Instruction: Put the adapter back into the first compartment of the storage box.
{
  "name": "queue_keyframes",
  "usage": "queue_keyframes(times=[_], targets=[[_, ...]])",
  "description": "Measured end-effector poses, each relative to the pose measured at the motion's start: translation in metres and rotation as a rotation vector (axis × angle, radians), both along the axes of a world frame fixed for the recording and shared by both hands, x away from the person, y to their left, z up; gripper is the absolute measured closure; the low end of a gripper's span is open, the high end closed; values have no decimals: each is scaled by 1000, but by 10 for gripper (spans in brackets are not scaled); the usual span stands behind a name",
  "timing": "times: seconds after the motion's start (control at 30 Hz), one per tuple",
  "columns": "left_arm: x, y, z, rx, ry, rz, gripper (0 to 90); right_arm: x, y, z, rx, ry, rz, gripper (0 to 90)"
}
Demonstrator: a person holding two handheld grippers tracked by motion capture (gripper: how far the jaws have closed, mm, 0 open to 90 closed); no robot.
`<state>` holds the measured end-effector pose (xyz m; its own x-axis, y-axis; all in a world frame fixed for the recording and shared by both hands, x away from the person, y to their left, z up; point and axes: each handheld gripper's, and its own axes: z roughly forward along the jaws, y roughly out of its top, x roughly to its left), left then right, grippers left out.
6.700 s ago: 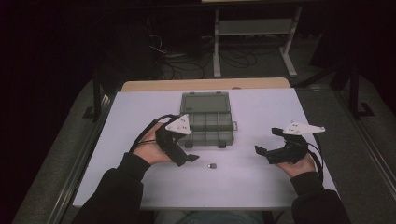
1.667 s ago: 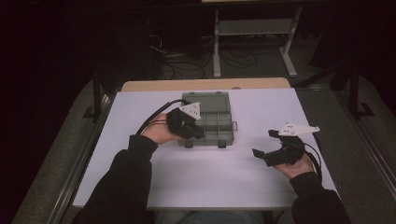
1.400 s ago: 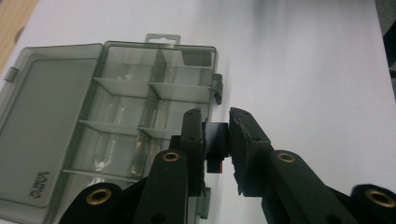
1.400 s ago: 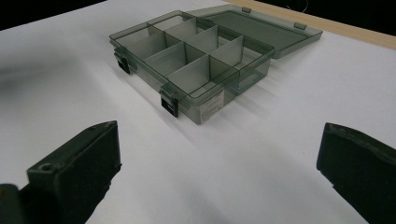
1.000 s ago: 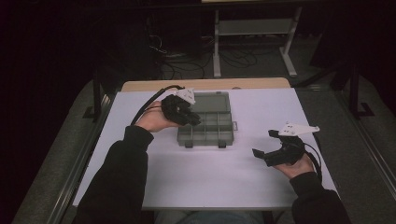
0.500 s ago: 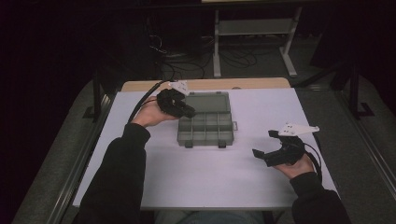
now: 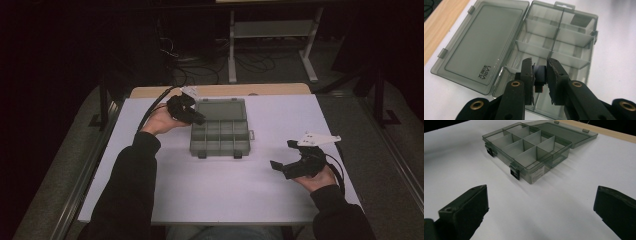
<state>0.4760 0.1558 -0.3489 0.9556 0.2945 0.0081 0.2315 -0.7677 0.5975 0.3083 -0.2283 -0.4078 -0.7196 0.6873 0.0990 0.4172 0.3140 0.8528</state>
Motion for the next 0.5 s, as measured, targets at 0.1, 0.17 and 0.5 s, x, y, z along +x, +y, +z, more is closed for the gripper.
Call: queue_keyframes(times=[0.1,0.17,0.5], targets=[[4,1,-4,0,6,15,757,0,0,0,0,1,1,0],[7,2,-8,10,11,28,757,0,-1,0,0,-1,1,0],[17,3,-28,62,21,77,757,1,-1,0,2,-3,2,0]])
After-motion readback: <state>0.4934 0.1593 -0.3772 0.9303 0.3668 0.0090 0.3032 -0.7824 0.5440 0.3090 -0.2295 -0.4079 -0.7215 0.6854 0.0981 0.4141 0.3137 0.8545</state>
